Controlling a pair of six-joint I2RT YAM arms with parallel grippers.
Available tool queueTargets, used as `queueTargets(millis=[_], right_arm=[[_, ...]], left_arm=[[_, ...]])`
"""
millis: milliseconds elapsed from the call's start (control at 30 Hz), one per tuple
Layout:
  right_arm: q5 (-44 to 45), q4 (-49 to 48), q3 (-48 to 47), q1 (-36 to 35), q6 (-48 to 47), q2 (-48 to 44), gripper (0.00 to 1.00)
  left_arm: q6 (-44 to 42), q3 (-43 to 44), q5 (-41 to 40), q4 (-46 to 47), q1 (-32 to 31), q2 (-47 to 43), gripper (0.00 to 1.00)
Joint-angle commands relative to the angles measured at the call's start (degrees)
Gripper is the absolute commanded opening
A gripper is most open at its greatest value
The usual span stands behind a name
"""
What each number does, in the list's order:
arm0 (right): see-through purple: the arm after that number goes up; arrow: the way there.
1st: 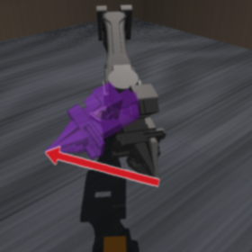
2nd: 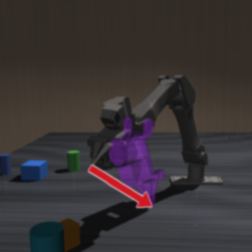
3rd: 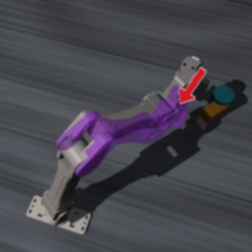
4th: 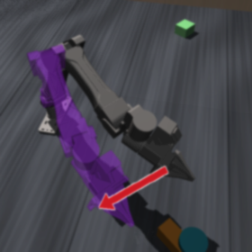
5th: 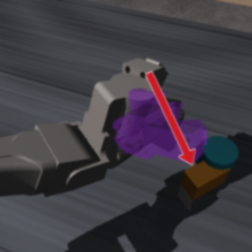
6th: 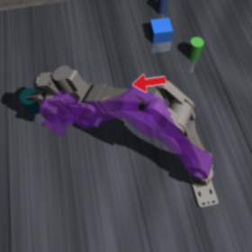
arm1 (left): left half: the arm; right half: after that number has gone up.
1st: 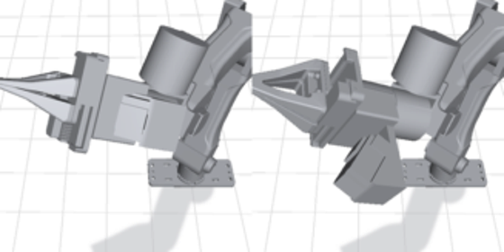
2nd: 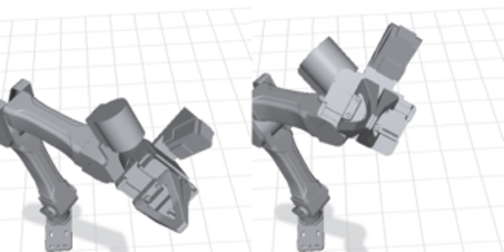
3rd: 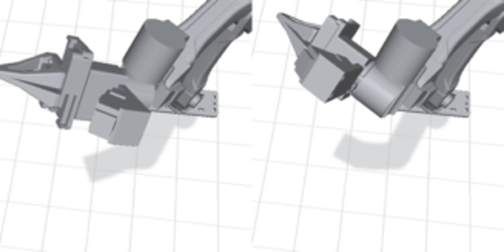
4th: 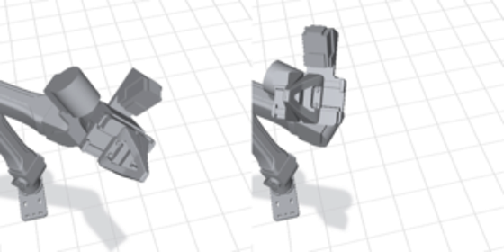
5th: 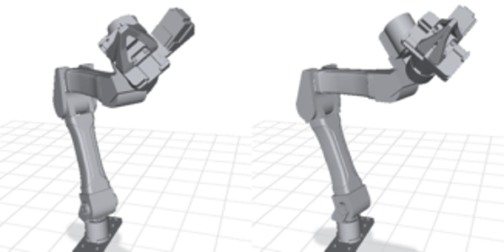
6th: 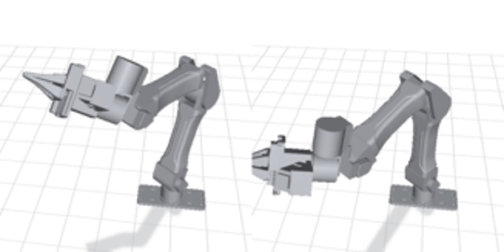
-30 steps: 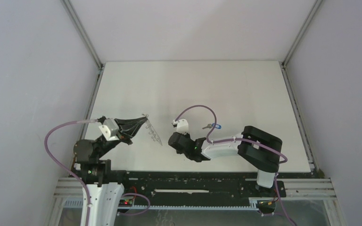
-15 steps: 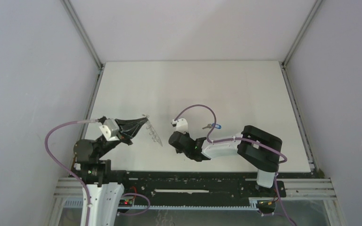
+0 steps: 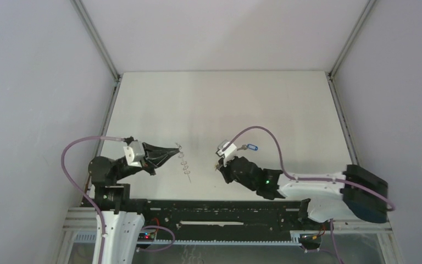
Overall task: Put the keys on the keyring
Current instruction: Pick up the key from the center of the board, then insert the key onto the keyring.
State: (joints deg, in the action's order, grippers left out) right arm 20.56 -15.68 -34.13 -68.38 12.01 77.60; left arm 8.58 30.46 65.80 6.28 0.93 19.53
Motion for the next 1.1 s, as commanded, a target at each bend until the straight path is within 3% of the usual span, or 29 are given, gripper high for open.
queueTargets(millis=[0, 233, 433, 767, 1067], right_arm=[[-10.95, -1.71, 2.71, 0.27, -15.53, -12.87, 0.0], [-35.54, 7.49, 1.44, 6.16, -29.05, -28.72, 0.0], [-48.85, 22.66, -9.97, 10.47, -39.57, -27.59, 0.0], [-60.14, 37.35, -27.69, 15.24, -54.47, -19.36, 0.0], [-58.32, 38.25, -29.99, 13.99, -64.2, -20.42, 0.0]], left_arm=[[-0.29, 2.0, 8.01, 0.83, 0.02, 2.26, 0.0], [-1.81, 2.96, 10.79, 0.83, -6.61, 5.69, 0.0], [-4.44, 5.61, 11.14, 0.84, -12.52, 10.49, 0.0], [-10.13, 10.73, 16.64, 0.84, -17.41, 19.34, 0.0], [-16.93, 12.5, 18.38, 0.91, -22.97, 21.39, 0.0]])
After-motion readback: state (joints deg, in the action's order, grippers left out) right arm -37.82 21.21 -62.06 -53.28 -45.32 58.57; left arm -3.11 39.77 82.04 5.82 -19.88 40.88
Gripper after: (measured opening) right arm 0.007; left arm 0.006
